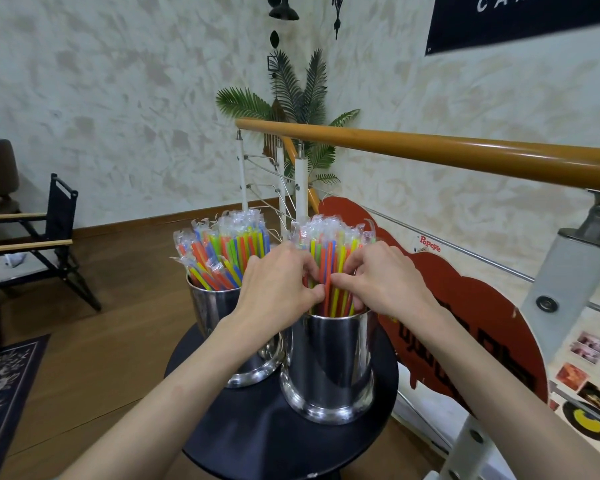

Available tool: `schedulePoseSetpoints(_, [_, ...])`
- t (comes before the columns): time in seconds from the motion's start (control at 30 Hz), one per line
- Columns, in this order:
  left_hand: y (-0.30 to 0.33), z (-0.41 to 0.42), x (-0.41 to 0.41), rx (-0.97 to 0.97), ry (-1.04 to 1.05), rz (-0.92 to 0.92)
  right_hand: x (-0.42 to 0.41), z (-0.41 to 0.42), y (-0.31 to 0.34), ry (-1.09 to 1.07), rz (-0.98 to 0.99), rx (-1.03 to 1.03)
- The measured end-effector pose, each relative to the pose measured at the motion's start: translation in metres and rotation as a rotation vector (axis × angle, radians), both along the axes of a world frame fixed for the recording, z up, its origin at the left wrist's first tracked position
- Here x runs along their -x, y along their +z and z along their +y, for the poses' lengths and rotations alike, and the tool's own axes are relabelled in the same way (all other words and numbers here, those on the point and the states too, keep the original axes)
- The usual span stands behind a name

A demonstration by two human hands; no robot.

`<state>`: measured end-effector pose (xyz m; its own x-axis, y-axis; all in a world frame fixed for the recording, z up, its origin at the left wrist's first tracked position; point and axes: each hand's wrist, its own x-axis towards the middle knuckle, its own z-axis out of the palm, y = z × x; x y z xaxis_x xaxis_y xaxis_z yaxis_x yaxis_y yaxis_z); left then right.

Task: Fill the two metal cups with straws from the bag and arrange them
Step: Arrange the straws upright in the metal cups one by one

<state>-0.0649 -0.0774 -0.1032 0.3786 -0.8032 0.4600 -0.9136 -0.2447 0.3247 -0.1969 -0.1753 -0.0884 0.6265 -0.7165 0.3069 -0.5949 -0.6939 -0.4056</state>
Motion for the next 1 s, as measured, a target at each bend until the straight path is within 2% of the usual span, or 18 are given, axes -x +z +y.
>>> schedulePoseSetpoints(0.4, [0.005, 0.002, 0.001, -0.083, -0.079, -0.030, -0.012, 0.010, -0.001, -0.118, 0.054, 0.176])
schedulePoseSetpoints(0.73, [0.006, 0.004, -0.003, -0.057, -0.090, 0.032, -0.013, 0.003, 0.001, -0.086, -0.030, 0.032])
schedulePoseSetpoints(1.0, [0.007, 0.006, -0.003, -0.042, -0.134, 0.117, 0.003, -0.004, 0.014, 0.094, -0.128, -0.139])
